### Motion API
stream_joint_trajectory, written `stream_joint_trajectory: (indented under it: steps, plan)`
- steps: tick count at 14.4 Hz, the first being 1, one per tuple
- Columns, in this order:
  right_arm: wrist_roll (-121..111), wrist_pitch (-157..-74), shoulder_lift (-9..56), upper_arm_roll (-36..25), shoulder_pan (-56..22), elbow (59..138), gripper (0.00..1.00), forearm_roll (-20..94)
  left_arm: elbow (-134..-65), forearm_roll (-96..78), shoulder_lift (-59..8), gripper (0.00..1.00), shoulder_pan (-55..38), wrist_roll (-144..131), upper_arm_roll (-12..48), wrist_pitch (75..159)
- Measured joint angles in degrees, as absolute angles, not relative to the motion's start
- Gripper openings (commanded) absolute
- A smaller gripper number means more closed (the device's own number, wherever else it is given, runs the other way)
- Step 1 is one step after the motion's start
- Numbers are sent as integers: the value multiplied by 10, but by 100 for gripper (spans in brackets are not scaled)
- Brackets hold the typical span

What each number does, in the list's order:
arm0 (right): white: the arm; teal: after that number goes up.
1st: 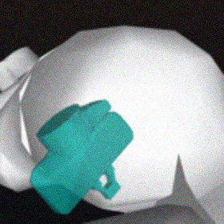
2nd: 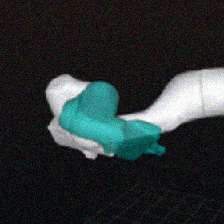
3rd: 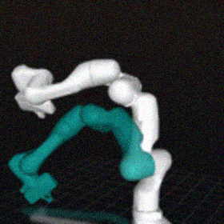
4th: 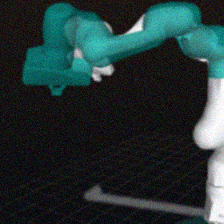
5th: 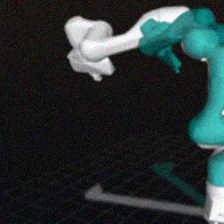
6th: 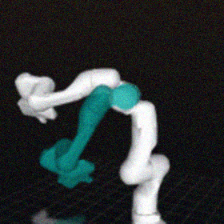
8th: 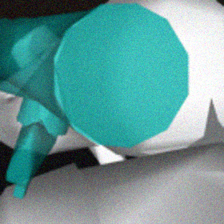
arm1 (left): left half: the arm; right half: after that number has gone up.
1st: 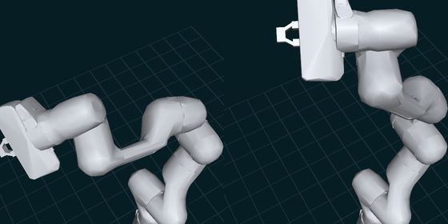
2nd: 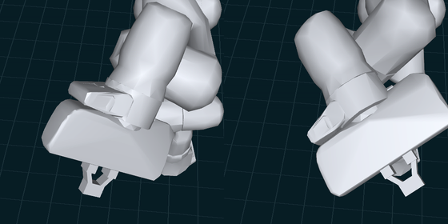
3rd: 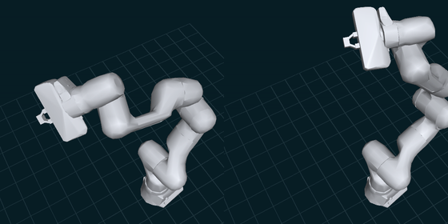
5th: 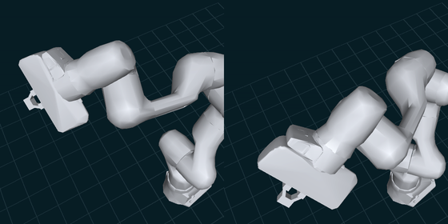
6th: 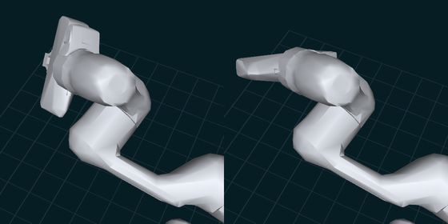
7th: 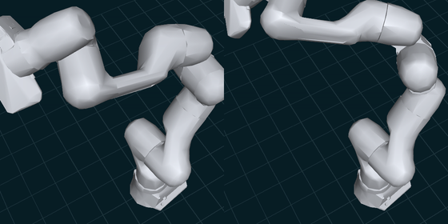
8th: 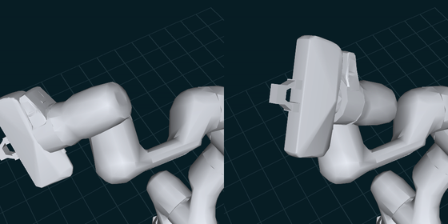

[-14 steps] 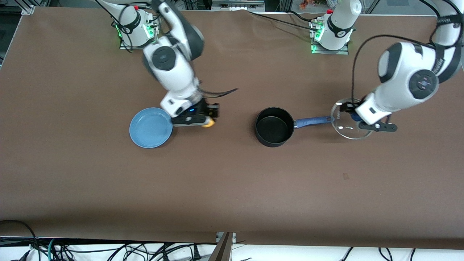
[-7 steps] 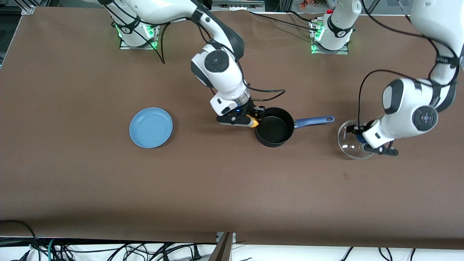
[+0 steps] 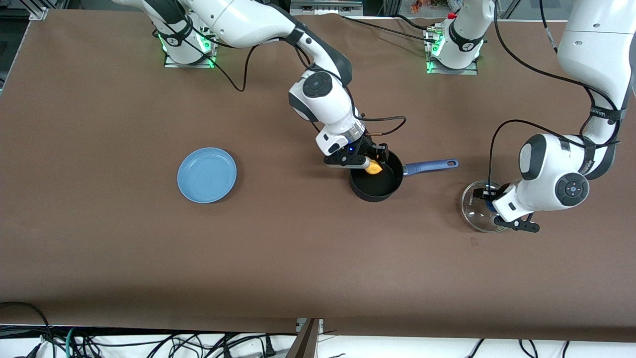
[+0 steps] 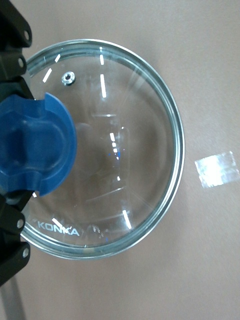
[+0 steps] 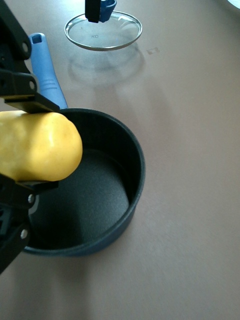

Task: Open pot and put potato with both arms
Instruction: 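Lower the potato into the pan while the left gripper sets the lid down, then open the right gripper and withdraw while the left gripper releases the lid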

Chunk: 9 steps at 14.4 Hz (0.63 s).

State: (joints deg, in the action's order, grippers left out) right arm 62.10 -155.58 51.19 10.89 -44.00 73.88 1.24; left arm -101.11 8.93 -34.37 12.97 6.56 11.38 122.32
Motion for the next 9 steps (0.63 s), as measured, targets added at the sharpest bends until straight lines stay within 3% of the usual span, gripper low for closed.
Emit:
stream_joint_trajectory:
  steps: [2,3,4,9]
  plan:
    - [621,-1575,526,109,-443,738,28,12,-1004,89,-353,100,135,66,113,1225]
    - [621,-1580,530,109,-444,737,41,12,-1001,89,-357,100,138,66,112,1227]
    - [621,-1581,533,109,-445,735,99,12,-999,89,-359,100,141,66,112,1227]
    - [618,-1560,532,101,-442,722,100,12,-992,89,-358,100,143,66,113,1223]
